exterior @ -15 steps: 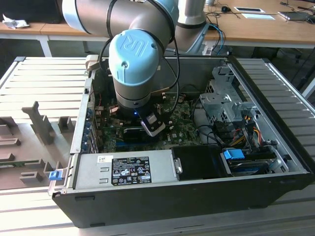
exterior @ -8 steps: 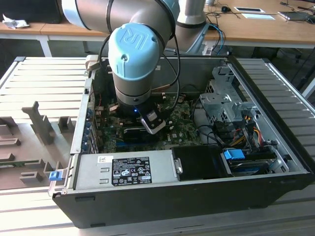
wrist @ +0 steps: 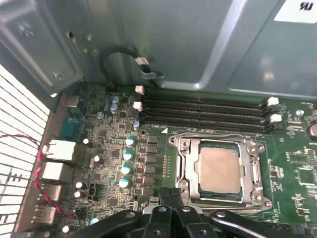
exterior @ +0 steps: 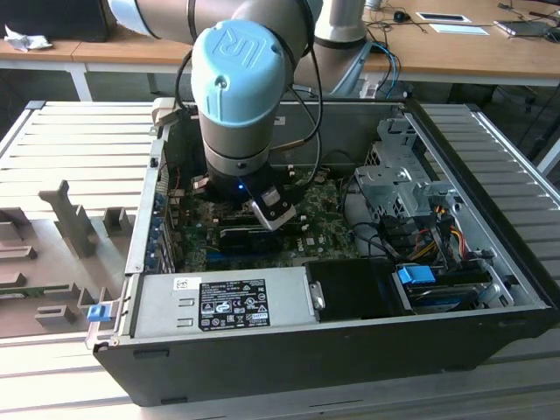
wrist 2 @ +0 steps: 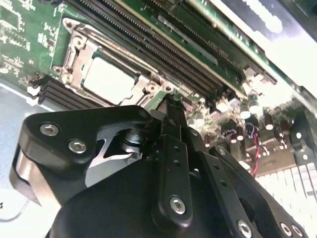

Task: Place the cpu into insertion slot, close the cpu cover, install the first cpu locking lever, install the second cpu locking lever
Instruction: 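Install the second cpu locking lever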

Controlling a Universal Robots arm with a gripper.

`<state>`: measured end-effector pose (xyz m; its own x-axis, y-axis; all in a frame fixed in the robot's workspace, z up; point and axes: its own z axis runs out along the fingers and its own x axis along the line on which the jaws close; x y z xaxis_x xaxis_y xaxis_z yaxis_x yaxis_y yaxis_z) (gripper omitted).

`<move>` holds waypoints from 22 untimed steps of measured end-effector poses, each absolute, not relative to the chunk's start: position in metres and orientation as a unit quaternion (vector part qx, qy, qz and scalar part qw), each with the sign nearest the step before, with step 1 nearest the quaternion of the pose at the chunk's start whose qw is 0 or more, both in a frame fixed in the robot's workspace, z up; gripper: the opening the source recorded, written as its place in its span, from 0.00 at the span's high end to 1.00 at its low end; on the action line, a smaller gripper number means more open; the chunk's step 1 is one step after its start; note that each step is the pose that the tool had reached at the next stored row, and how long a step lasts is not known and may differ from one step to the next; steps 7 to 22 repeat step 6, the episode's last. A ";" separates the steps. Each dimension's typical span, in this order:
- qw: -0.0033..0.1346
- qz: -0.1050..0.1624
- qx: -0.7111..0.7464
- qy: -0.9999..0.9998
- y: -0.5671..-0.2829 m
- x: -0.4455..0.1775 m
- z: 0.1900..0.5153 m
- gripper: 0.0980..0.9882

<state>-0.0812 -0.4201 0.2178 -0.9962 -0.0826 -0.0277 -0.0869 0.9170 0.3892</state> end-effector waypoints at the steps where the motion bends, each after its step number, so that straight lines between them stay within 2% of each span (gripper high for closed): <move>1: 0.005 0.199 -0.043 0.979 -0.420 -0.081 0.220 0.99; 22: 0.004 0.199 -0.043 0.979 -0.420 -0.081 0.224 0.99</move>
